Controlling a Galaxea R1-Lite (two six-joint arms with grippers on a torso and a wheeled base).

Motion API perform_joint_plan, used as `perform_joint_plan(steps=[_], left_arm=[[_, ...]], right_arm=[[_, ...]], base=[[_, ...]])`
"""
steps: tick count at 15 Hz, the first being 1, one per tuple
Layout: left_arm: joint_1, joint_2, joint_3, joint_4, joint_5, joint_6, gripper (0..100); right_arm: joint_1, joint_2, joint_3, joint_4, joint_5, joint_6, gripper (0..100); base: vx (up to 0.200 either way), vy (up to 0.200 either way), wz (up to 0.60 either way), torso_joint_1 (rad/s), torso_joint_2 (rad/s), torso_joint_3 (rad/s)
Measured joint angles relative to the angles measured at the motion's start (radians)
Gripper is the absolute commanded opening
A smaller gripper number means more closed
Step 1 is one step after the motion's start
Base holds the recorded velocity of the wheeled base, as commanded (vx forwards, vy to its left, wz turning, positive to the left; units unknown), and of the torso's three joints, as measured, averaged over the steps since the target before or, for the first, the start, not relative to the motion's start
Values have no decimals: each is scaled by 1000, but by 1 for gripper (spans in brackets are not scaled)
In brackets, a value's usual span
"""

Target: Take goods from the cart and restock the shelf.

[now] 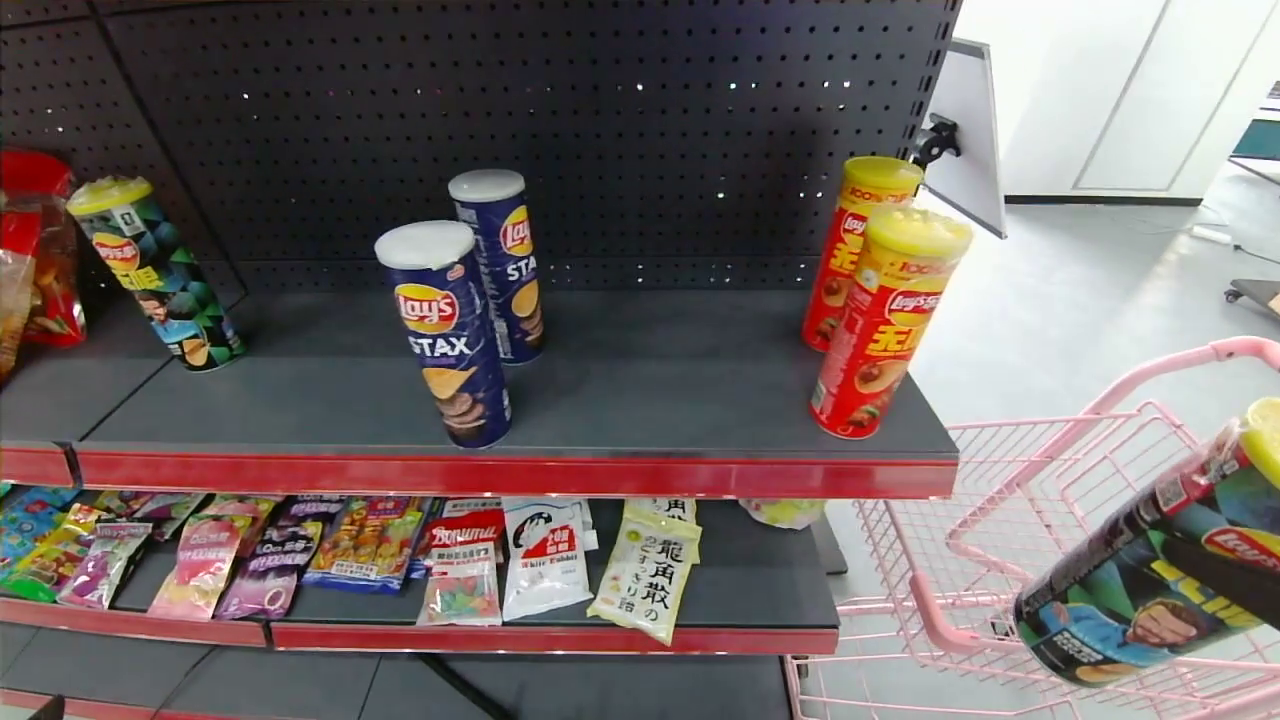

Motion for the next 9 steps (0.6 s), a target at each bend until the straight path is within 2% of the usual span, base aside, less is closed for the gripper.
perform_joint_plan(steps=[3,6,9], left_arm=[[0,1,-3,-1,0,0,100],[0,0,-7,-1,0,0,100],[0,0,-9,-2,1,0,100]], right_arm=[[23,-29,27,1,40,-1,0],[95,-54,41,-1,41,-1,0],[118,-68,37,-1,41,0,0]], base=[[0,200,0,4,-1,2],[0,200,0,4,1,1],[0,200,0,2,4,2]])
